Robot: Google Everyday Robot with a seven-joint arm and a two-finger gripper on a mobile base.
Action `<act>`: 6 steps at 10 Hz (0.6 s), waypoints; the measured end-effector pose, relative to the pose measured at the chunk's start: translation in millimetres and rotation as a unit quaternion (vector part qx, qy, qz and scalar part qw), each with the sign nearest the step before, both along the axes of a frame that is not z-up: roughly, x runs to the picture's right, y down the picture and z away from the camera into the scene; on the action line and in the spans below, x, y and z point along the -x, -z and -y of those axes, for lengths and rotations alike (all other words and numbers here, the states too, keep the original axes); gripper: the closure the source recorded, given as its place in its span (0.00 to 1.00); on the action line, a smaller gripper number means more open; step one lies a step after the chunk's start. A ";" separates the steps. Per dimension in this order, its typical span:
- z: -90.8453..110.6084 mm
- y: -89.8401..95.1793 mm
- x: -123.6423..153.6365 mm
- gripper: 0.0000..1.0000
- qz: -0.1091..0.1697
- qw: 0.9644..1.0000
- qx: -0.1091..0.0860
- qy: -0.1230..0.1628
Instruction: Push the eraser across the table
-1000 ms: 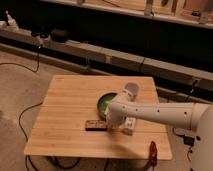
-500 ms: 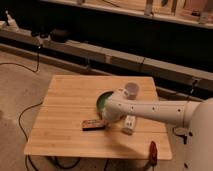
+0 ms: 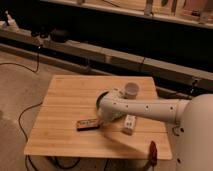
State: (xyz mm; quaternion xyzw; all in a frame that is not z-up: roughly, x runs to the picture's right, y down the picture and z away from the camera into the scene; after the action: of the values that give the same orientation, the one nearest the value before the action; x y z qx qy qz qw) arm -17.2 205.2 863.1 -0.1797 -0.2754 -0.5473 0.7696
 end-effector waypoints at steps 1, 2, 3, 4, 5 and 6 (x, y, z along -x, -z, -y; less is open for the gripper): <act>2.2 -1.4 4.9 0.95 0.005 1.000 -0.001 0.002; 5.3 -3.3 10.5 0.95 0.010 1.000 -0.003 0.005; 8.0 -5.3 15.2 0.95 0.015 1.000 -0.005 0.009; 9.0 -6.2 20.0 0.95 0.020 1.000 -0.004 0.013; 8.6 -6.7 27.4 0.95 0.029 0.999 0.001 0.019; 6.4 -5.5 41.5 0.95 0.043 0.999 0.008 0.025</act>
State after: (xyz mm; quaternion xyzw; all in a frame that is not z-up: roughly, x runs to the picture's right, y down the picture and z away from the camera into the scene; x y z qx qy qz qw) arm -58.7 198.7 868.5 -0.1690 -0.3074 -0.5717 0.7417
